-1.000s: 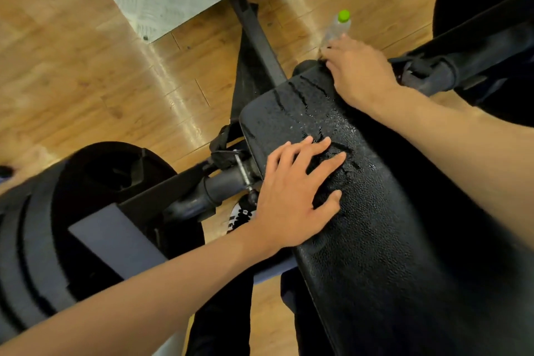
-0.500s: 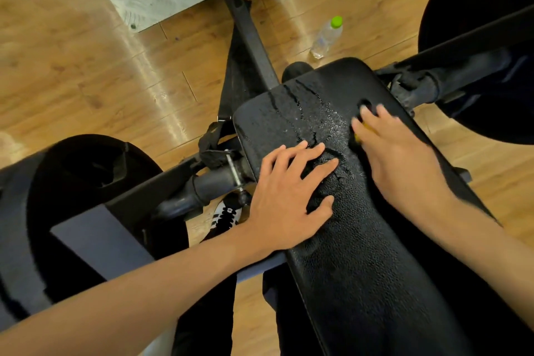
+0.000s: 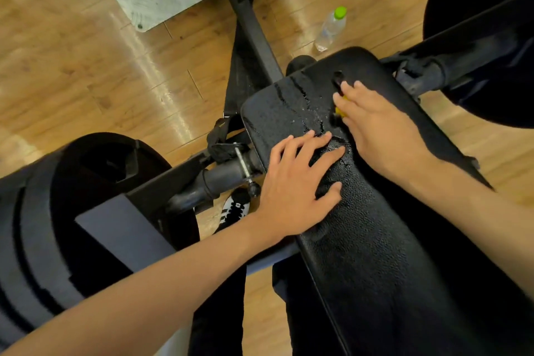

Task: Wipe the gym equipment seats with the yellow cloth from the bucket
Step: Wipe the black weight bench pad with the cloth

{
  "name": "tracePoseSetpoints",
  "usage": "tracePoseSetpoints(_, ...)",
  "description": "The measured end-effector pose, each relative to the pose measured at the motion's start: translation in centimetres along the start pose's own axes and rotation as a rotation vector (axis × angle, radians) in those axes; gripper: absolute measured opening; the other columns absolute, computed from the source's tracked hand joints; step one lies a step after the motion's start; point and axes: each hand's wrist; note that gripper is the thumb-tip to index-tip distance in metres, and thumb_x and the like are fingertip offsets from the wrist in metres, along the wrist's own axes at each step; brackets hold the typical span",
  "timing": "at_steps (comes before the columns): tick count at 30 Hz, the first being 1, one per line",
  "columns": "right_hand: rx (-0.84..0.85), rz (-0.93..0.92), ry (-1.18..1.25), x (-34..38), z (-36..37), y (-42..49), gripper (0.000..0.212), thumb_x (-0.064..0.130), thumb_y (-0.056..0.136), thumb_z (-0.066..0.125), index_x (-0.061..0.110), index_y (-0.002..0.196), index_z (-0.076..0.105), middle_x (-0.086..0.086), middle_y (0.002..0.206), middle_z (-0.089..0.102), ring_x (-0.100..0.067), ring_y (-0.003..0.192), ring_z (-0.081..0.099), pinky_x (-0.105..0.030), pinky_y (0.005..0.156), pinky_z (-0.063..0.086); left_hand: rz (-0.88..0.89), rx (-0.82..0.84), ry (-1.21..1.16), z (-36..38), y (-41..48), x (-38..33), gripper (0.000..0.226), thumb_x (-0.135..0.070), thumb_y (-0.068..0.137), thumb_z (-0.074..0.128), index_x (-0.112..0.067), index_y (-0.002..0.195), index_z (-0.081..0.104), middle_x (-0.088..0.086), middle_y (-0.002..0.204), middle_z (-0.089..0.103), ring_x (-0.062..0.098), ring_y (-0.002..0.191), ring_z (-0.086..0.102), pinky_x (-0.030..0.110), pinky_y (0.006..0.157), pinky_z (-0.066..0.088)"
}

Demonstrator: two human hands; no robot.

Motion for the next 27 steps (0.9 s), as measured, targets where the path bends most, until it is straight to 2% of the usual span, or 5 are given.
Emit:
tracePoseSetpoints(8,-0.03,0.028,0.068,1.3,-2.6,-14.9,0.041,0.018,0.101,0.046,0.009,0.14,0.056,-0.005,0.153,0.046,-0.026,0.145,0.038,-0.041,0.12,0.029,0.007,-0.058,-0.046,0.3,0.0,0.0,0.053,-0.045,0.092,0.056,-0.024,0.14,0.06,-0.001,0.15,0.051,0.025,0.146,0.038,0.049,0.119,0.025)
tracePoseSetpoints(12,0.016,-0.043,0.023,1.0,-0.6,-5.3,0.045,-0.001,0.093,0.06,0.002,0.138,0.056,-0.015,0.15,0.048,-0.035,0.143,0.04,-0.046,0.117,0.033,-0.027,-0.075,-0.052,0.4,0.1,-0.5,0.051,-0.043,0.091,0.058,-0.022,0.137,0.062,-0.001,0.147,0.053,0.024,0.145,0.04,0.046,0.12,0.025)
tracePoseSetpoints(15,0.089,-0.06,-0.001,2.1,0.9,5.7,0.041,0.005,0.101,0.049,0.005,0.142,0.052,-0.014,0.155,0.042,-0.035,0.145,0.036,-0.051,0.113,0.037,-0.03,-0.076,-0.065,0.3,0.1,-0.5,0.051,-0.042,0.091,0.056,-0.019,0.136,0.061,0.0,0.146,0.055,0.024,0.144,0.041,0.045,0.119,0.026)
tracePoseSetpoints(19,0.153,-0.096,-0.078,3.1,1.0,12.6,0.03,0.013,0.103,0.043,0.004,0.126,0.059,-0.018,0.133,0.054,-0.041,0.123,0.051,-0.056,0.088,0.049,-0.013,-0.075,-0.046,0.4,0.0,-0.2,0.052,-0.043,0.092,0.055,-0.018,0.138,0.06,0.0,0.148,0.053,0.023,0.144,0.041,0.044,0.119,0.026)
tracePoseSetpoints(27,0.019,-0.01,0.094,1.6,-0.8,-2.4,0.043,0.008,0.099,0.056,0.006,0.142,0.054,-0.012,0.153,0.045,-0.03,0.145,0.037,-0.038,0.117,0.031,0.016,-0.076,-0.05,0.3,-0.2,0.2,0.051,-0.042,0.095,0.053,-0.017,0.139,0.059,0.001,0.148,0.052,0.025,0.144,0.04,0.045,0.119,0.027)
Point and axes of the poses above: each hand's wrist, its own y-axis towards the middle knuckle, its own z-axis out of the palm, x = y × z
